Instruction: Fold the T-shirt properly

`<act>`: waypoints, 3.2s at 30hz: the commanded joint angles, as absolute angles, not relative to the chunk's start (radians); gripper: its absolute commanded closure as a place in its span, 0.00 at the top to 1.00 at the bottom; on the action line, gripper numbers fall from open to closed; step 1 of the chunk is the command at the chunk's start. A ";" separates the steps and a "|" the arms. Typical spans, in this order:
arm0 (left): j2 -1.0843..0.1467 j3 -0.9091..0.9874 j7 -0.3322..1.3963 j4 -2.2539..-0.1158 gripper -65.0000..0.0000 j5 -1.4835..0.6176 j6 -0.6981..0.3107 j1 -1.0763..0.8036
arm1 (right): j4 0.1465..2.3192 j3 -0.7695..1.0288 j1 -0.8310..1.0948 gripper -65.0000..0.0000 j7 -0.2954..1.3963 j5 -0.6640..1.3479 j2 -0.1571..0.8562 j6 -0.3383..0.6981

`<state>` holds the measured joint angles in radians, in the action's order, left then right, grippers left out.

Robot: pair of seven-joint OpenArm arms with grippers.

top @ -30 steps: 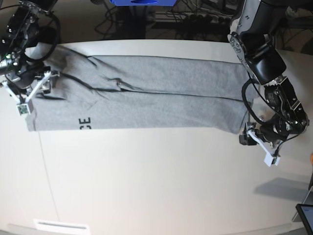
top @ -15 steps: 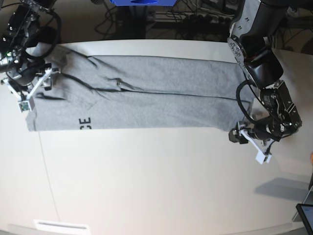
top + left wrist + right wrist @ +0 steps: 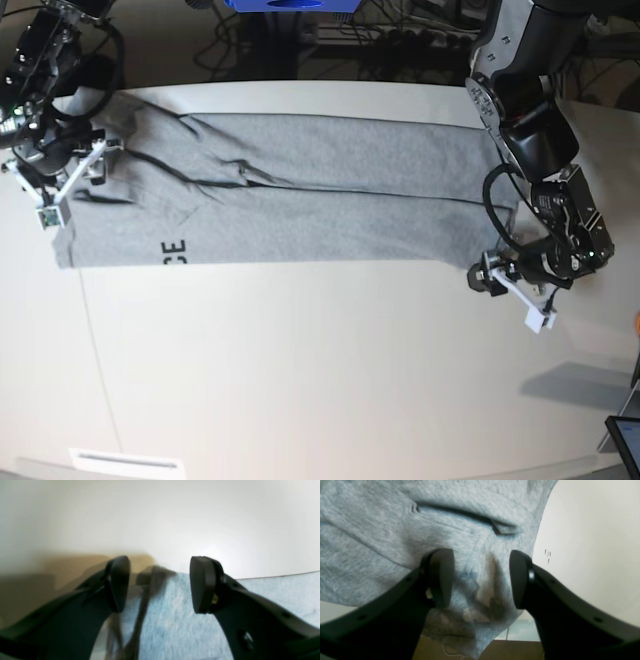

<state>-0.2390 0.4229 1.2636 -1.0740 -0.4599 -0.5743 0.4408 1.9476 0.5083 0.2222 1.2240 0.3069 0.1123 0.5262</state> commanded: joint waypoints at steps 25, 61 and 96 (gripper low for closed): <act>-0.292 0.305 1.205 -1.003 0.41 -0.479 -0.572 0.472 | 1.960 0.515 0.216 0.52 1.207 0.312 0.124 0.530; -0.295 0.306 1.365 -1.320 0.00 -0.483 -0.572 0.404 | 1.959 0.515 0.217 0.52 1.207 0.312 0.120 0.526; -0.390 0.292 1.396 -1.816 0.00 -0.598 -0.575 -0.094 | 1.957 0.513 0.214 0.52 1.208 0.312 0.119 0.524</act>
<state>-0.3698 0.2859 1.4055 -1.7977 -0.5934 -0.5755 -0.1043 1.9427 0.5083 0.2222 1.2240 0.3073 0.1097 0.5251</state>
